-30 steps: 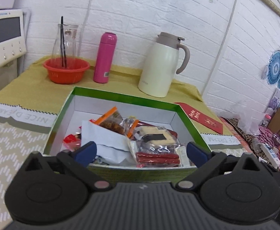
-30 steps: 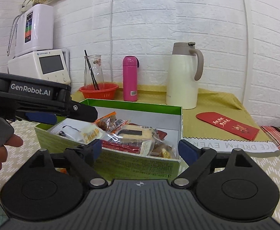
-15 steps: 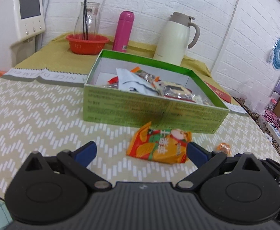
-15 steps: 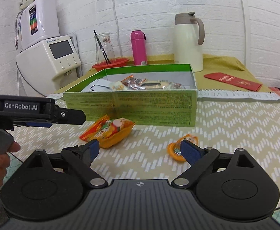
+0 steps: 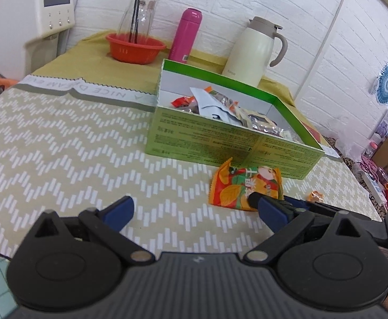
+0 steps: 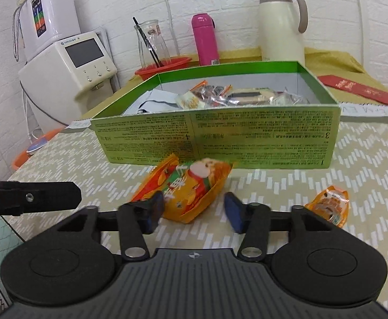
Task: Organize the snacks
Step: 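Move the right tool back toward the orange-yellow printed bag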
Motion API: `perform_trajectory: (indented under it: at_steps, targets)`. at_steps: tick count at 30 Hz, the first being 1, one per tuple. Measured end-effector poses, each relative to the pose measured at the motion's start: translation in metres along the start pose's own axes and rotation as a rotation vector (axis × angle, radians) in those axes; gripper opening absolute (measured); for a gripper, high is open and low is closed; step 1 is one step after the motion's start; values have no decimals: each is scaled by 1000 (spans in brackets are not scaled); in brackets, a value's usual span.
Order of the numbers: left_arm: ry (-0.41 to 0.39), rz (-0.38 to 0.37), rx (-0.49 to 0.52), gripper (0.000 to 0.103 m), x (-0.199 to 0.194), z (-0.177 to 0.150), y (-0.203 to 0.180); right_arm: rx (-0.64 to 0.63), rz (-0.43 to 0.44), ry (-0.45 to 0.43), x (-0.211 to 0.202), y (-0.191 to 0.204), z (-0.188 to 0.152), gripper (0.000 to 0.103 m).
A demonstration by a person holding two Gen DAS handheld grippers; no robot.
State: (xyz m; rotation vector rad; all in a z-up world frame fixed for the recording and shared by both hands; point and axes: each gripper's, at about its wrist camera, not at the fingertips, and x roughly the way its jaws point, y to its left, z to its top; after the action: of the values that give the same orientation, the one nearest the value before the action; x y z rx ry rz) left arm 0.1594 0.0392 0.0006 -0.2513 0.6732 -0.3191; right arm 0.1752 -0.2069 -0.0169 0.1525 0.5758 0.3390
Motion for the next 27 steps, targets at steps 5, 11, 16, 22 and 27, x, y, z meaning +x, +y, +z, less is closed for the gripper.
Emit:
perform_trajectory:
  at_steps: [5, 11, 16, 22, 27]
  targets:
    - [36, -72, 14, 97, 9, -2, -4, -9, 49, 32, -23, -7, -6, 40]
    - [126, -178, 28, 88, 32, -7, -18, -49, 87, 72, -57, -21, -25, 44]
    - [170, -248, 59, 52, 45, -8, -36, -59, 25, 61, -72, -24, -32, 62]
    - [186, -272, 94, 37, 47, -14, -50, -62, 31, 33, -79, -21, -29, 76]
    - [191, -278, 76, 35, 52, -10, -49, -77, 13, 13, -74, -15, -24, 87]
